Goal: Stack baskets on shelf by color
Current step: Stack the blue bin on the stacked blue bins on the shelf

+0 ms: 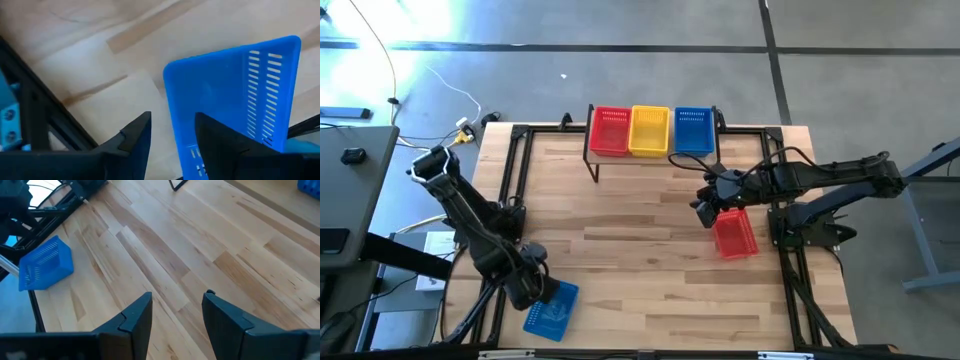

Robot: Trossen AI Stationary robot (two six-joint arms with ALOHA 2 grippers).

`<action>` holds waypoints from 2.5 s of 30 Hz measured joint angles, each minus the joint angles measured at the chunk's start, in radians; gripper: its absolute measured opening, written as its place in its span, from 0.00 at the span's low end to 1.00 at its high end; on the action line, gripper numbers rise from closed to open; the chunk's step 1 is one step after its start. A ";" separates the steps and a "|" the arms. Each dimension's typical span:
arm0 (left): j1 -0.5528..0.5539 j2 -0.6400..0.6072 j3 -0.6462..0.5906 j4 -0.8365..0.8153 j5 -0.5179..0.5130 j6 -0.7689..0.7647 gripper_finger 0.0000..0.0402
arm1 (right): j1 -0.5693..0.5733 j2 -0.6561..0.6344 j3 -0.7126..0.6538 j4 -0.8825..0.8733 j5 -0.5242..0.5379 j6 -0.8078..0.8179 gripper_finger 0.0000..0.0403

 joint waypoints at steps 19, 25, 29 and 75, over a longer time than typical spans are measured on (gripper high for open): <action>0.005 0.196 0.000 0.102 0.031 -0.066 0.33 | 0.000 0.000 0.000 -0.006 0.000 0.000 0.39; 0.023 0.235 0.000 0.136 0.026 -0.107 0.21 | 0.000 0.000 0.000 -0.007 0.000 -0.004 0.39; 0.055 0.236 0.000 0.153 0.013 -0.138 0.07 | 0.000 0.000 0.000 -0.007 -0.020 -0.034 0.39; 0.874 0.222 0.379 0.210 -0.249 0.815 0.01 | 0.098 0.125 0.000 0.528 -0.259 -0.682 0.39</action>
